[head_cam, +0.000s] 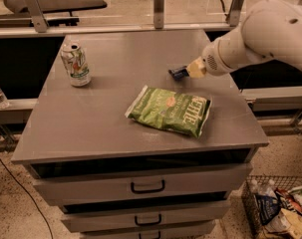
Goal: Move rxbar blueberry near green jalapeno chip bag
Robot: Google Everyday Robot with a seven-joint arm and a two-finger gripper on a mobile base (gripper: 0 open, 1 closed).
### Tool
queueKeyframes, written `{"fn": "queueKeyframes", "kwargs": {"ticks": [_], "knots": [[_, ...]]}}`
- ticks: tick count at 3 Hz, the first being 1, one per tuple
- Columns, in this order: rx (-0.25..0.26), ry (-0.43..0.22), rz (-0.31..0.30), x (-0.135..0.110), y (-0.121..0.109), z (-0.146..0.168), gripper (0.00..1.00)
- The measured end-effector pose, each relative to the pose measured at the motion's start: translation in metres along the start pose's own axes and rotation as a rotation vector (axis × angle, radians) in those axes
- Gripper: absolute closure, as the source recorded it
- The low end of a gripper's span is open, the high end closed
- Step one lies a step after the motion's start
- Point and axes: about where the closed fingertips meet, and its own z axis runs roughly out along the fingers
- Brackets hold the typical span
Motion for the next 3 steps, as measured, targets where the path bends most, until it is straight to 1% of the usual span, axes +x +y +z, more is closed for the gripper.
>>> {"fn": "queueKeyframes", "kwargs": {"ticks": [1,2,3], "knots": [[0.017,0.062,0.019,0.036,-0.001,-0.03,1.0],[0.037,0.123,0.034,0.066,-0.008,-0.054,1.0],[0.056,0.177,0.055,0.09,-0.017,-0.072,0.84]]}}
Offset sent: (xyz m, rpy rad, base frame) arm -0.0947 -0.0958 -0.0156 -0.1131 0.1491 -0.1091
